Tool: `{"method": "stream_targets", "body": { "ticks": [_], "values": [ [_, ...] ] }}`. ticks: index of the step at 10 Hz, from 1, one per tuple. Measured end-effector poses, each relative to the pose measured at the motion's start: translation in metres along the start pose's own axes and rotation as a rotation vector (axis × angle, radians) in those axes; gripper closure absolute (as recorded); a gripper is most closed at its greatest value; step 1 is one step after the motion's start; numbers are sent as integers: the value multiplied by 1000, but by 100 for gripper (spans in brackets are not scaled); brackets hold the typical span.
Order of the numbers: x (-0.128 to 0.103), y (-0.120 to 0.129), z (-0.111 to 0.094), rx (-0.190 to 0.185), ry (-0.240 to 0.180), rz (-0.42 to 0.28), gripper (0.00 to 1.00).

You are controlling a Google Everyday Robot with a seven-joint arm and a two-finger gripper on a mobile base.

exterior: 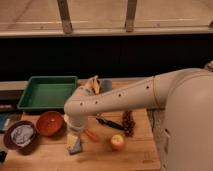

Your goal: Place sponge in red bowl

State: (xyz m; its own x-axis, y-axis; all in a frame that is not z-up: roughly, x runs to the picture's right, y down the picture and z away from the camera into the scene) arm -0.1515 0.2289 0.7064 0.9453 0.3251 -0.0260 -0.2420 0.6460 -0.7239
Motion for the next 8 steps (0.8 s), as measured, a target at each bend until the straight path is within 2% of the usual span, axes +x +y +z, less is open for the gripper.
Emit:
{"method": "stream_targets", "body": {
  "ticks": [8],
  "values": [
    [-8, 15, 39, -90, -48, -9, 20]
  ]
}}
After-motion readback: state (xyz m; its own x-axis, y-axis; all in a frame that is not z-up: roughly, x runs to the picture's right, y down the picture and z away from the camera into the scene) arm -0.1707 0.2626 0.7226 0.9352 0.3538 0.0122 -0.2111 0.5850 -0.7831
